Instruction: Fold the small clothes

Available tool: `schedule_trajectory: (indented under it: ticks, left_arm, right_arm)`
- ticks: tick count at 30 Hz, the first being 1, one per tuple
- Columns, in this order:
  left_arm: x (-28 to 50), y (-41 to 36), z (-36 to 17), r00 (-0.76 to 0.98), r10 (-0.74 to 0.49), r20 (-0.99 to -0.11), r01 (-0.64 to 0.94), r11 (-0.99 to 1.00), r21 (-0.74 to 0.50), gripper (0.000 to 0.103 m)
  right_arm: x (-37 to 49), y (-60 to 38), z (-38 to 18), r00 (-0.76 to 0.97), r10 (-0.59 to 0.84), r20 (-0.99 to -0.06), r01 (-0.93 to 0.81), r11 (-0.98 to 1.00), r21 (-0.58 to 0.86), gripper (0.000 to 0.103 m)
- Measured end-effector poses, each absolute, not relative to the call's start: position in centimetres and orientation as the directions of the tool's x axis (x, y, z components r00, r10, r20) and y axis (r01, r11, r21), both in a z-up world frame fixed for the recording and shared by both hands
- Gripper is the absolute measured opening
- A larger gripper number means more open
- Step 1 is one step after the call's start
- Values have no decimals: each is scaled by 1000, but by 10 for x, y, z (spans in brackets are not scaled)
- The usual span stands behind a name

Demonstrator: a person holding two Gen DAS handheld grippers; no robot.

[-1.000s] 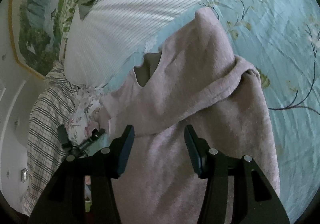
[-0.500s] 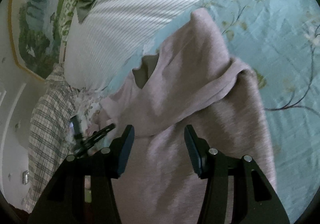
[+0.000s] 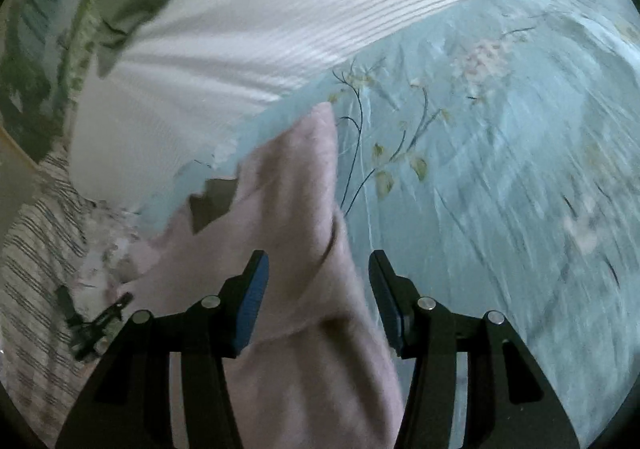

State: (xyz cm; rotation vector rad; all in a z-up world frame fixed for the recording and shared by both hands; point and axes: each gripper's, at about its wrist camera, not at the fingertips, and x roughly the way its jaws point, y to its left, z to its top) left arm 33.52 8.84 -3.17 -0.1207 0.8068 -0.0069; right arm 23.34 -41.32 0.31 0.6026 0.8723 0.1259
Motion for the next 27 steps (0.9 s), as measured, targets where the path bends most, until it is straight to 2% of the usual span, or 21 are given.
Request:
schedule_trajectory:
  ticks: [5,10,11,12,14,18,23,25,27]
  left_arm:
    - [332,93,-34,693,-35,-720,-92,986,-137,2]
    - [332,105,-36,685,-30,-728,-145,973,-177,2]
    - [332,102,-36,682,-24,-731,-144,975,-167,2]
    - [332,100,-36,682,-27,-731,-139,976,-165,2]
    - [330,91,-31,689,-62,-722,-107,977,-186,2]
    - [331,62,-22,693,-132,-709,-15,980,-198,2]
    - [344,33,-36,658,-160,-736,36,983,-181,2]
    - [350,32,-45,638,-155,-754,26,983,-180,2]
    - [351,37,-49,631,-147,-762,11,983,-181,2]
  right_arm:
    - [278,-401,-23,584,341,-737,109,867,487,60]
    - [302,-393,-33,584,347,-734,88,872,482,60]
    - [306,-392,-33,586,353,-729,74,873,483,38]
    - [310,-391,-34,581,374,-723,59,866,496,11]
    - [312,-402,-28,588,388,-710,76,847,526,10]
    - [308,-437,-4,654,299,-695,140,855,500,7]
    - [316,-446,-23,585,272,-764,176,877,447,7]
    - [313,-448,-18,594,248,-765,196,878,436,13]
    - [305,-447,-2,614,146,-776,250,896,366,24]
